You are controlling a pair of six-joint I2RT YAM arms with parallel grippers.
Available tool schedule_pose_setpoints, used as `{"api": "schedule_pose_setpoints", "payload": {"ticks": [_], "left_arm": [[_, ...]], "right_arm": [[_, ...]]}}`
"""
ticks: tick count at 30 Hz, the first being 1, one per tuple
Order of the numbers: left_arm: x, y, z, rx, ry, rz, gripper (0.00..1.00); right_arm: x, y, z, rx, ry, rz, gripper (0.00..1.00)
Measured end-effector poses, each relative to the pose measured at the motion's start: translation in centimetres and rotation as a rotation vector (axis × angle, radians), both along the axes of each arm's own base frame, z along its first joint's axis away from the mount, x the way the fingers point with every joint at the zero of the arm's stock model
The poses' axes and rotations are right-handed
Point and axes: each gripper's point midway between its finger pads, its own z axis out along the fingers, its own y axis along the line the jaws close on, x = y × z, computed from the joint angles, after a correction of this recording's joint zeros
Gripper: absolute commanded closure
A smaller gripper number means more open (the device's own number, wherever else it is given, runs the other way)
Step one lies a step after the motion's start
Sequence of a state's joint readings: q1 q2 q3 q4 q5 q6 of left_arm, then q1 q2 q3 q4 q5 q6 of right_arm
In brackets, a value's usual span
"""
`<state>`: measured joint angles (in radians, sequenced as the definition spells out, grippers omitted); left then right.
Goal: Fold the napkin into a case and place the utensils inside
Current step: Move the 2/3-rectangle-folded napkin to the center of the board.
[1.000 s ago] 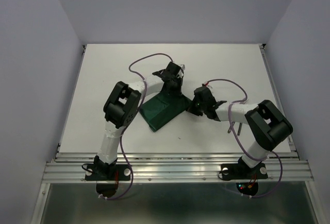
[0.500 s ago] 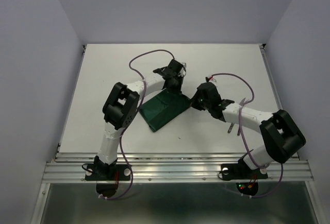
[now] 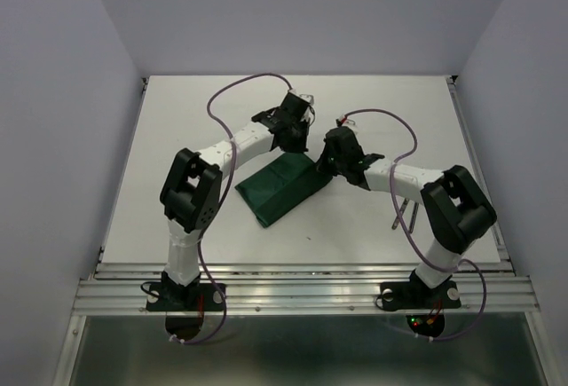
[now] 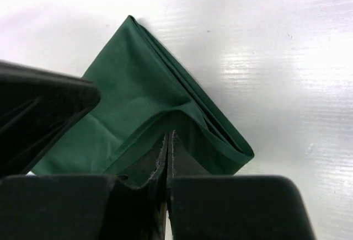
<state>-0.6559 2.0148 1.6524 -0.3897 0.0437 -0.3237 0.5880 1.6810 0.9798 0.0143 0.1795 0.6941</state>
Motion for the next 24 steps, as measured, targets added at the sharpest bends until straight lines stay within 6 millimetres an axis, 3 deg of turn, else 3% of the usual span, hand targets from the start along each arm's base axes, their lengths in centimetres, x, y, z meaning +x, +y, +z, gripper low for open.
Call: {"api": "schedule_pose_setpoints", "payload": {"ticks": [6, 13, 20, 24], "left_arm": [[-1.9, 3.7, -0.4, 0.014, 0.038, 0.064, 1.00], [-2.7, 9.0, -0.6, 0.041, 0.041, 0.191, 0.81], [-3.7, 10.6, -2.4, 0.084, 0.066, 0.240, 0.48], [-3.2, 11.2, -2.4, 0.101, 0.048, 0.276, 0.46]], "right_arm": [[0.7, 0.3, -1.5, -0.039, 0.024, 0.026, 0.99], [1.9, -0.2, -3.1, -0.075, 0.049, 0.025, 0.99], [3.5, -0.3, -4.5, -0.099, 0.066, 0.035, 0.99], [4.3, -0.2, -4.9, -0.098, 0.068, 0.044, 0.99]]}}
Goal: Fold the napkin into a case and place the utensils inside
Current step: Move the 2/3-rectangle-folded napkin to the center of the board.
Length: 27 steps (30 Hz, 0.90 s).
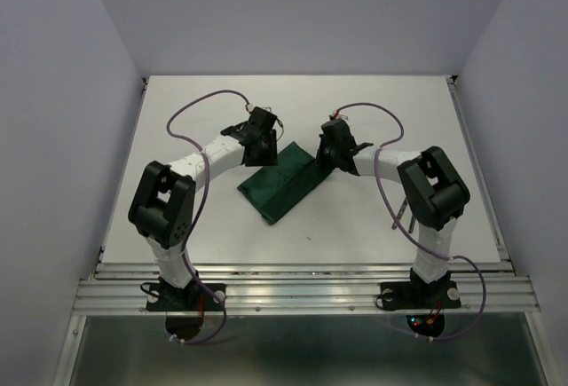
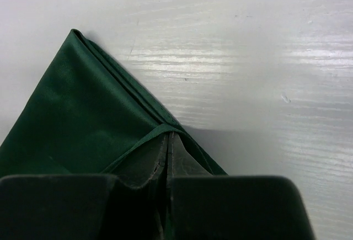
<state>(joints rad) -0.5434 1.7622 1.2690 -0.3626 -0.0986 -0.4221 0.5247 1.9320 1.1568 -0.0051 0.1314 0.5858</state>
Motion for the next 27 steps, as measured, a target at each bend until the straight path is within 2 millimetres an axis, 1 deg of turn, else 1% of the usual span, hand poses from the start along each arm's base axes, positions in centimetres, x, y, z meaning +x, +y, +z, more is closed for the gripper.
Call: {"api": "schedule_pose_setpoints", "payload": {"ticks": [5, 8, 9, 10, 13, 18, 20, 24, 26, 27], "left_arm": [[0.4, 0.9, 0.0, 0.033, -0.017, 0.034, 0.45], [0.7, 1.4, -0.1, 0.047, -0.024, 0.049, 0.42], [0.9, 1.5, -0.2, 0.049, -0.026, 0.054, 0.39], [1.1, 1.6, -0.4, 0.051, -0.026, 0.054, 0.33], [1.5, 1.7, -1.5, 0.066, -0.012, 0.051, 0.29], [3.3, 1.3, -4.0, 0.081, 0.019, 0.028, 0.29], [3.9, 1.1, -4.6, 0.075, 0.024, 0.020, 0.29], [3.9, 0.9, -4.9, 0.049, 0.040, 0.006, 0.31], [3.8, 0.2, -5.1, 0.008, 0.043, -0.014, 0.33], [3.6, 0.1, -5.3, -0.002, 0.052, -0.021, 0.35]], "right_arm": [[0.2, 0.2, 0.0, 0.004, -0.002, 0.011, 0.99], [0.1, 0.4, 0.0, 0.009, 0.000, 0.015, 0.99], [0.1, 0.4, 0.0, 0.011, 0.001, 0.017, 0.99], [0.1, 0.4, 0.0, 0.014, 0.003, 0.018, 0.99], [0.0, 0.5, 0.0, 0.020, 0.006, 0.022, 0.99], [0.0, 0.7, 0.0, 0.023, 0.007, 0.029, 0.99], [0.0, 0.7, -0.1, 0.023, 0.005, 0.033, 0.99], [0.0, 0.8, -0.1, 0.018, 0.000, 0.045, 0.99], [0.2, 0.8, -0.1, 0.017, -0.003, 0.051, 0.99], [0.3, 0.8, -0.1, 0.017, -0.004, 0.053, 0.99]]}}
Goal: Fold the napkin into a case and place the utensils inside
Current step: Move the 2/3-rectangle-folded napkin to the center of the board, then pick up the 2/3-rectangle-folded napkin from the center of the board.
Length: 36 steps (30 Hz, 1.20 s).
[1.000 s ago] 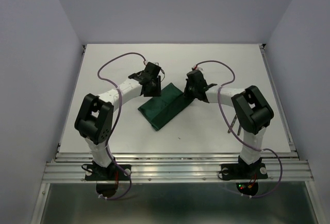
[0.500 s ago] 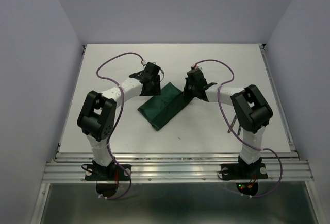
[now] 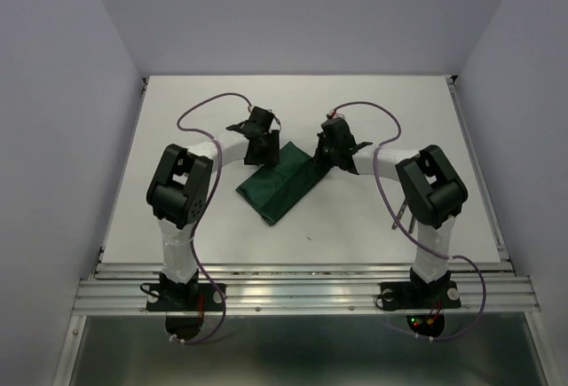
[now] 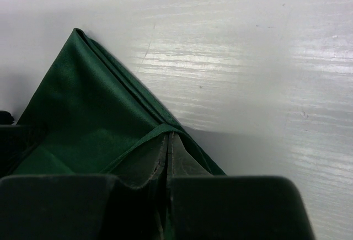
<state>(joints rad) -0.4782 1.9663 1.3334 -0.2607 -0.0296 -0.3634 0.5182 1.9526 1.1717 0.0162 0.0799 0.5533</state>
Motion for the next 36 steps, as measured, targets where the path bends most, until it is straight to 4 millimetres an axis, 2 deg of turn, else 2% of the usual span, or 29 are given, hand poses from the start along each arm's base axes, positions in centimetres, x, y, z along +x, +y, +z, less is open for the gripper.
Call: {"api": "schedule_pose_setpoints", "payload": {"ticks": [3, 6, 11, 14, 17, 22, 25, 27, 29, 30, 34, 35, 36], "left_arm": [[-0.7, -0.8, 0.1, -0.064, 0.007, -0.018, 0.37], [-2.4, -1.4, 0.2, -0.135, 0.027, -0.034, 0.40], [-5.8, -1.4, 0.2, -0.209, 0.085, -0.043, 0.41], [-7.1, -1.2, 0.6, -0.220, 0.115, -0.038, 0.41], [-6.7, -1.1, 1.5, -0.214, 0.108, -0.027, 0.39], [-3.9, -1.7, 3.2, -0.221, 0.045, 0.000, 0.33], [-1.8, -2.5, 2.9, -0.215, 0.032, 0.010, 0.33], [-1.0, -2.8, 1.8, -0.205, 0.042, 0.013, 0.34], [-0.7, -2.7, 0.5, -0.189, 0.065, 0.017, 0.39], [-0.4, -2.8, 0.6, -0.194, 0.064, 0.015, 0.40], [-0.2, -2.8, 0.4, -0.187, 0.060, 0.012, 0.57], [-0.2, -2.8, 0.2, -0.185, 0.065, 0.009, 0.65], [-0.3, -2.8, 0.1, -0.185, 0.066, 0.007, 0.68]], "right_arm": [[0.2, 0.2, 0.0, -0.003, -0.006, 0.017, 0.99], [0.3, 0.2, 0.0, -0.022, -0.017, 0.053, 0.99], [0.8, 0.3, 0.0, -0.047, -0.045, 0.117, 0.99], [1.0, 0.4, 0.0, -0.060, -0.065, 0.151, 0.99], [1.2, 0.6, 0.1, -0.065, -0.079, 0.171, 0.99], [1.2, 0.8, 0.1, -0.063, -0.083, 0.195, 0.99], [1.1, 0.9, 0.1, -0.058, -0.082, 0.199, 0.99], [1.1, 0.9, 0.1, -0.055, -0.081, 0.202, 0.99], [1.0, 1.0, 0.1, -0.052, -0.081, 0.206, 0.99], [1.0, 1.0, 0.1, -0.051, -0.081, 0.207, 0.99], [1.0, 1.2, 0.1, -0.045, -0.081, 0.212, 0.99], [1.0, 1.2, 0.1, -0.044, -0.082, 0.212, 0.99], [1.0, 1.2, 0.1, -0.044, -0.082, 0.212, 0.99]]}}
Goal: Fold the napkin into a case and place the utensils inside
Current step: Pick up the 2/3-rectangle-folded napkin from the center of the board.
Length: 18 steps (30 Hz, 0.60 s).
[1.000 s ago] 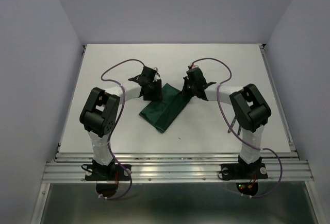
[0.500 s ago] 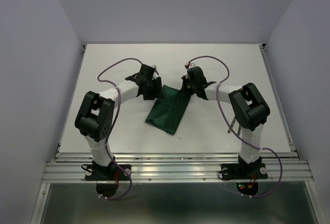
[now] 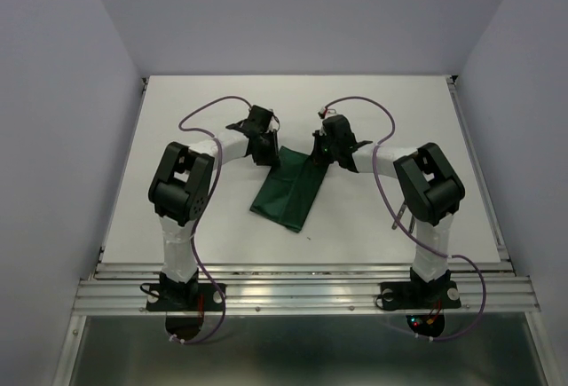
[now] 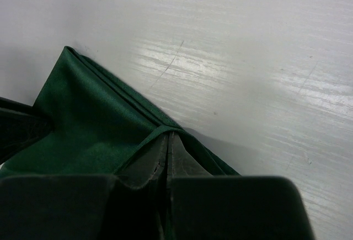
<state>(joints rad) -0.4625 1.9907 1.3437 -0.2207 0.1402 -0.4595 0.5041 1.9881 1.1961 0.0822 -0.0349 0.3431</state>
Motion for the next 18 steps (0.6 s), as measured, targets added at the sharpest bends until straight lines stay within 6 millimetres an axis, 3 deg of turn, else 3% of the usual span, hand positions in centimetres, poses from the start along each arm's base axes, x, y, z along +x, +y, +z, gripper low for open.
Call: {"api": "schedule_pose_setpoints", "payload": {"ticks": [3, 4, 7, 18], "left_arm": [[-0.15, -0.17, -0.23, -0.006, 0.007, -0.014, 0.81], [-0.25, -0.29, -0.28, -0.011, 0.011, -0.022, 0.90], [-0.48, -0.61, -0.27, -0.027, 0.020, -0.037, 1.00], [-1.00, -0.93, -0.18, -0.052, 0.046, -0.050, 1.00]], "right_arm": [[0.01, 0.00, 0.01, 0.000, 0.000, -0.001, 0.99], [0.01, 0.00, 0.01, 0.001, 0.000, -0.002, 0.99], [-0.01, 0.03, 0.01, 0.007, 0.005, -0.009, 0.99], [0.19, -0.47, -0.08, 0.023, 0.031, -0.095, 0.99]]}}
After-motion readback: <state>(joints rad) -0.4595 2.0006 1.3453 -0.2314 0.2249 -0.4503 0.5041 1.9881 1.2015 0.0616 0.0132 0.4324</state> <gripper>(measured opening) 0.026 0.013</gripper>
